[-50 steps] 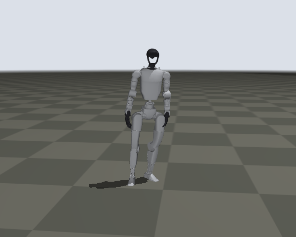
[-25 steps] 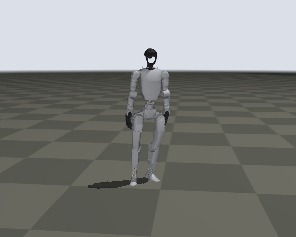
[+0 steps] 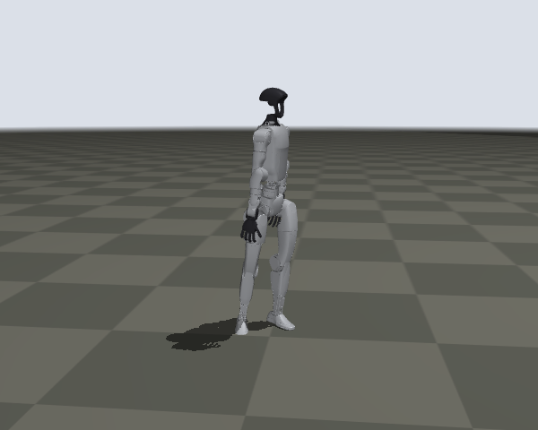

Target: In place motions

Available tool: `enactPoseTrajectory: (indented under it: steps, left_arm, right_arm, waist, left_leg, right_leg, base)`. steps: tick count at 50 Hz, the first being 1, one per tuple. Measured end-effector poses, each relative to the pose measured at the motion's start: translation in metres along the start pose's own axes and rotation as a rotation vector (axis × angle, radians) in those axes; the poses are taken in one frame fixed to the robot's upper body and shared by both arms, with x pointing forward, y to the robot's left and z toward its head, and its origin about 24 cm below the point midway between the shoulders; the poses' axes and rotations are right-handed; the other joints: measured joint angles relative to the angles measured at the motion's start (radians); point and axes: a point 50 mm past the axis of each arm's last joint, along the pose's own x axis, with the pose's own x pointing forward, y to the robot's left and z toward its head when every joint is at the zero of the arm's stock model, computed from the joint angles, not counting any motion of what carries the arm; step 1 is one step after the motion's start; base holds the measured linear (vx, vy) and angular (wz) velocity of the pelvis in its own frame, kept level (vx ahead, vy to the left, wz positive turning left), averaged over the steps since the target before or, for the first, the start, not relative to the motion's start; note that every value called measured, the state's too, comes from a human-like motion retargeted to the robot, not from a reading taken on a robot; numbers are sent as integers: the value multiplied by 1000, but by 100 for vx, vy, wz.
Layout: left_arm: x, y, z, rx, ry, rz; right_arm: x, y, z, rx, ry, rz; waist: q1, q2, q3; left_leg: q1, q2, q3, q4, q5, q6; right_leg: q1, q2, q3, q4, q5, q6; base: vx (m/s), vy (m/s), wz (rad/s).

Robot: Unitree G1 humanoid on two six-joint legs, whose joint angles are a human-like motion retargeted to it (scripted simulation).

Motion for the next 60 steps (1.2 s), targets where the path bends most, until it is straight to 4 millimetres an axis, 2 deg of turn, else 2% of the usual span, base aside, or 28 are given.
enactPoseTrajectory:
  steps: [7,15,20,25,32,37,40,45,48,52,54,60]
  left_arm:
    - [1,0,-4,-33,-1,8]
    - [3,-12,-21,-96,33,-10]
    - [4,-16,-18,-108,8,-29]
    - [4,-17,-14,-114,-8,-38]
    - [3,-12,-12,-116,0,-13]
    - [3,-10,-29,-95,63,-1]
    - [3,-9,-39,-65,96,10]
    - [3,-7,-39,-14,102,25]
    - [2,-3,-37,28,103,34]
    - [1,3,-30,73,90,41]
    - [1,4,-23,68,69,38]
    - [-1,7,9,61,-43,51]
  right_arm:
    - [-2,-1,24,4,-83,-3]
    - [-4,8,44,-17,-147,40]
    - [-4,14,48,-69,-164,62]
    - [-2,17,42,-121,-143,68]
    - [-1,20,36,-139,-92,78]
    - [-2,20,38,-142,-78,88]
    - [-3,20,43,-161,-89,88]
    - [-6,16,57,-195,-123,76]
    - [-8,11,60,-179,-116,59]
    - [-9,1,55,-143,-85,34]
    - [-9,-3,51,-141,-68,17]
    - [-6,-10,20,-76,25,-15]
  waist:
    - [119,-22,67]
    - [194,-29,92]
    - [218,-38,99]
    - [209,-40,96]
    - [117,-34,67]
    - [-4,-14,5]
    - [-39,6,-28]
    - [-73,47,-29]
    - [-88,77,-23]
    - [-317,142,-46]
    - [-345,161,-42]
    - [-393,177,-28]
  left_leg:
    - [23,-20,-47,-13,25,-6]
    - [27,-23,-57,-12,31,-10]
    - [25,-22,-57,-8,31,-11]
    - [26,-20,-59,-7,25,-12]
    - [19,-11,-39,6,-3,-7]
    - [11,6,11,9,-20,1]
    - [-1,30,106,16,-31,10]
    - [33,86,274,4,-59,7]
    - [60,117,375,-7,-70,9]
    - [91,120,302,-18,-106,12]
    - [101,135,352,-22,-110,13]
    - [158,155,432,-39,-132,5]
  right_leg:
    - [49,-2,-52,-5,-6,15]
    - [63,-1,-60,-5,-8,21]
    - [67,-2,-62,-3,-11,23]
    - [69,-1,-68,0,-13,25]
    - [52,5,-61,5,-9,21]
    - [15,9,-10,6,1,6]
    - [-26,15,88,9,15,-11]
    - [-93,28,271,23,47,-36]
    - [-124,52,371,30,68,-47]
    - [-131,63,280,37,65,-42]
    - [-144,78,320,41,73,-46]
    - [-155,97,378,53,85,-51]
  base:
    - [6,2,56]
    - [3,4,9]
    - [2,0,1]
    - [1,0,1]
    - [-8,-9,-10]
    - [-19,-10,-70]
    - [-25,-9,-190]
    - [-49,-13,-223]
    - [-46,-5,-182]
    - [-45,9,48]
    - [-30,17,-96]
    - [-20,23,-72]
